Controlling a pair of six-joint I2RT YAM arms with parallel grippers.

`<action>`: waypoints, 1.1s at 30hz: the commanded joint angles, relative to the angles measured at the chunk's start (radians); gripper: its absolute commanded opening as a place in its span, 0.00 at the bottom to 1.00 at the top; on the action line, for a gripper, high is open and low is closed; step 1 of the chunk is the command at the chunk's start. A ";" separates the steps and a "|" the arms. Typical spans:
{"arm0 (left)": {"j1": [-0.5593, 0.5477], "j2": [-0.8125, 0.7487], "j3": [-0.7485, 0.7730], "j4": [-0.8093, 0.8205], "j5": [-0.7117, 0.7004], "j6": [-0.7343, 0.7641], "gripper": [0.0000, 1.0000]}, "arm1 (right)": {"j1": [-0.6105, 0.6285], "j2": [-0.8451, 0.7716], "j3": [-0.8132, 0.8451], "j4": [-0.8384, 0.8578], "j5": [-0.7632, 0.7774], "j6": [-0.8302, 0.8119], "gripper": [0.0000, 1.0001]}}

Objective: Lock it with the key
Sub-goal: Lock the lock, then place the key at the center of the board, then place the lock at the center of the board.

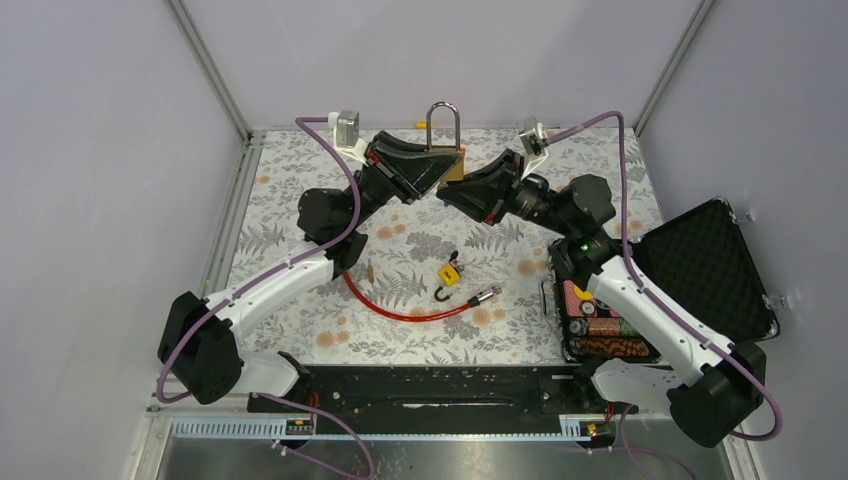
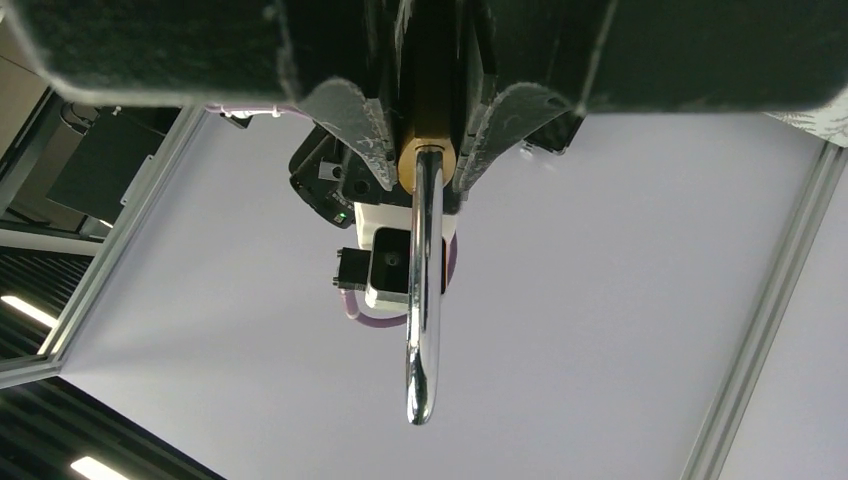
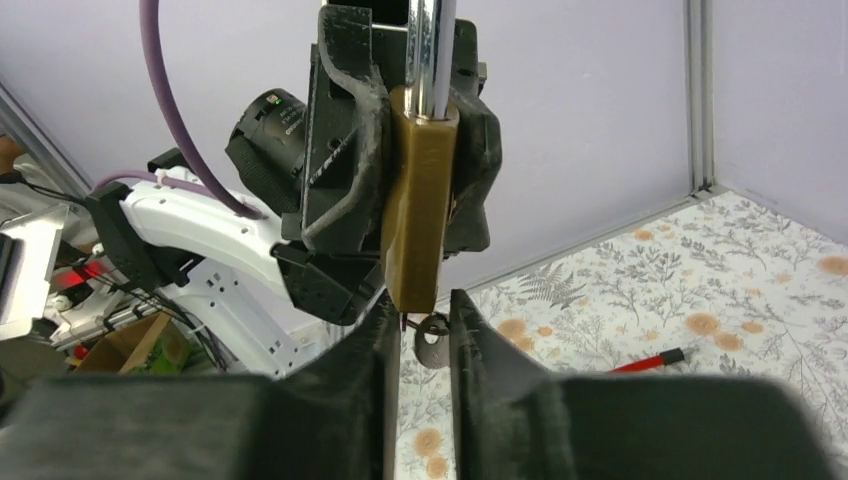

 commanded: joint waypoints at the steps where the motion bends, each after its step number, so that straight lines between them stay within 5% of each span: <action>1: -0.004 -0.025 0.047 0.152 -0.005 0.003 0.00 | 0.010 0.028 0.057 0.060 0.074 0.016 0.09; 7: -0.002 -0.036 0.051 0.160 -0.019 0.031 0.00 | 0.010 0.060 0.058 0.084 0.062 0.025 0.00; 18: 0.084 -0.107 0.070 0.147 -0.045 0.022 0.00 | 0.010 0.044 0.102 -0.423 -0.169 -0.319 0.00; 26: 0.129 -0.146 0.011 0.254 -0.109 -0.050 0.00 | 0.008 0.017 0.055 -0.472 -0.283 -0.358 0.00; 33: 0.137 -0.162 0.022 0.014 -0.091 0.002 0.00 | -0.026 -0.003 0.019 -0.500 -0.068 -0.304 0.00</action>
